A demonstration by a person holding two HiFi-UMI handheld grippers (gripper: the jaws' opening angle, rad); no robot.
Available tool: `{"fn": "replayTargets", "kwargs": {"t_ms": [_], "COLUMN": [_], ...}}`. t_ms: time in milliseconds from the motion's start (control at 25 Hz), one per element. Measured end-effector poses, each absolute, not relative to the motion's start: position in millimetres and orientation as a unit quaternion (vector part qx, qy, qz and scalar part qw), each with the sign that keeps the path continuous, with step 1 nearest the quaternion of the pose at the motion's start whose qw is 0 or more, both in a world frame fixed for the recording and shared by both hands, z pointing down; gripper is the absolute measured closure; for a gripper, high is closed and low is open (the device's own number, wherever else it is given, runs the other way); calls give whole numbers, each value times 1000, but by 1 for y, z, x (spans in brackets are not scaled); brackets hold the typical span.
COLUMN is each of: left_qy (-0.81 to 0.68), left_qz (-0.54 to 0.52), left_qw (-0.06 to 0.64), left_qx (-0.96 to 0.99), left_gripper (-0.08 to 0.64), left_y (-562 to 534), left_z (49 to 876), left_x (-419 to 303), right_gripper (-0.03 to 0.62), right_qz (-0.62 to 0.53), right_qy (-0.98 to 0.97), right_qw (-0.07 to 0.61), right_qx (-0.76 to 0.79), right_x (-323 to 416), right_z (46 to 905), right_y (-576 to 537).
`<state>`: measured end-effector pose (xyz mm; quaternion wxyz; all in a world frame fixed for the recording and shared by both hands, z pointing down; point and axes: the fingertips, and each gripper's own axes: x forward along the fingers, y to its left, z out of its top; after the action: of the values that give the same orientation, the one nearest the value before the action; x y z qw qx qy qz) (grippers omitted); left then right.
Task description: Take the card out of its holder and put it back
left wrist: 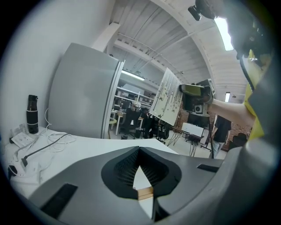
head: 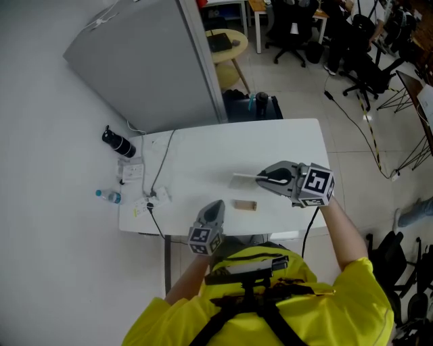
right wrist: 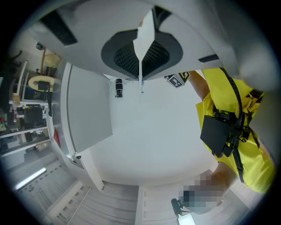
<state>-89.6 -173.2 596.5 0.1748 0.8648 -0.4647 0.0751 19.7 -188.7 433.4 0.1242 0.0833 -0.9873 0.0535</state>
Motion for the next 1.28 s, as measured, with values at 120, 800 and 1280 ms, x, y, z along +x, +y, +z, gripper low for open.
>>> {"fn": "replayTargets", "kwargs": {"t_ms": [120,800,1280], "left_qy": [-468,-477,-475], "left_qz": [75,92,103], "left_qw": [178,194,206], "left_qx": [863,852,849], "left_gripper": [560,560,560], "left_y": [-173,-163,-155], "left_z": [595,609,614], "left_x": [-89,-104,-103], "right_gripper": [572,572,572], "right_qz": [53,112,130], "right_qy": [-988,-970,-964], "right_qw": [122,195,214], "right_qx": [80,93,84], "right_x": [19,17,17], "right_z": [430,614,677], "right_y": [-188,-187,-186]}}
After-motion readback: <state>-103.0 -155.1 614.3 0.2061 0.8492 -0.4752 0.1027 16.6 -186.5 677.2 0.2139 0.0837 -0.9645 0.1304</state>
